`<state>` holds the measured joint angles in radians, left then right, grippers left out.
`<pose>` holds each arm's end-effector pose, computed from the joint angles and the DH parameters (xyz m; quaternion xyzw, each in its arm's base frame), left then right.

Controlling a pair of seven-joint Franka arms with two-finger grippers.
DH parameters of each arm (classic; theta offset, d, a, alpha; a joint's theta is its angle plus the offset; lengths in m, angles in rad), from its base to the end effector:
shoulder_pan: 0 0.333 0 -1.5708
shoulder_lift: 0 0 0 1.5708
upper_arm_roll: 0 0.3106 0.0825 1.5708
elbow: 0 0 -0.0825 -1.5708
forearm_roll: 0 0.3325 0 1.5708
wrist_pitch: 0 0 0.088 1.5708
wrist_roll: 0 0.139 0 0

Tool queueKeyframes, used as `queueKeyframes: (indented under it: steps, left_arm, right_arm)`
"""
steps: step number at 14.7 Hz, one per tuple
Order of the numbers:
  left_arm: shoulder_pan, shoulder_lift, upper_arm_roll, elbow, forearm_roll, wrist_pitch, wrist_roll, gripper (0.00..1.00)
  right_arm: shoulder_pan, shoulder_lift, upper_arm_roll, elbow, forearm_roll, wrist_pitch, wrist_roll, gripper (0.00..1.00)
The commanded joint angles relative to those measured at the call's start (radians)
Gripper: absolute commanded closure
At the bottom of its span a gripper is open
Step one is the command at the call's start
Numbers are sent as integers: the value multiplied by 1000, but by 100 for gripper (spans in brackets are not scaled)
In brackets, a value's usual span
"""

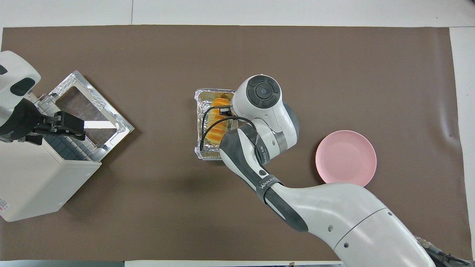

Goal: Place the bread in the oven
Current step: 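Carry the foil tray toward the table center with the right gripper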

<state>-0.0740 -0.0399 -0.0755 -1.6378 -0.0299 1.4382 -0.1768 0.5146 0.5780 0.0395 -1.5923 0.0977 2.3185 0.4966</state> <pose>0.4635 -0.0750 0.5689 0.9966 0.0130 -0.0809 0.0003 0.5674 0.3516 0.3046 -0.9961 0.0058 -0.0396 0.0792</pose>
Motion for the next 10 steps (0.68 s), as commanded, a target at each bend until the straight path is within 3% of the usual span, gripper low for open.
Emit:
queueKeyframes:
  steps: [1, 6, 10]
  left_arm:
    - [10, -17, -9, -10, 15, -10, 0, 0]
    - [10, -17, -9, -10, 15, -10, 2, 0]
    - [-13, -35, -24, -13, 13, 2, -4, 0]
  right_arm:
    - [-8, -37, -4, -35, 16, -14, -7, 0]
    - [-86, -33, -10, 126, 27, -240, 74, 0]
    - [-208, -75, -9, 132, 22, -290, 34, 0]
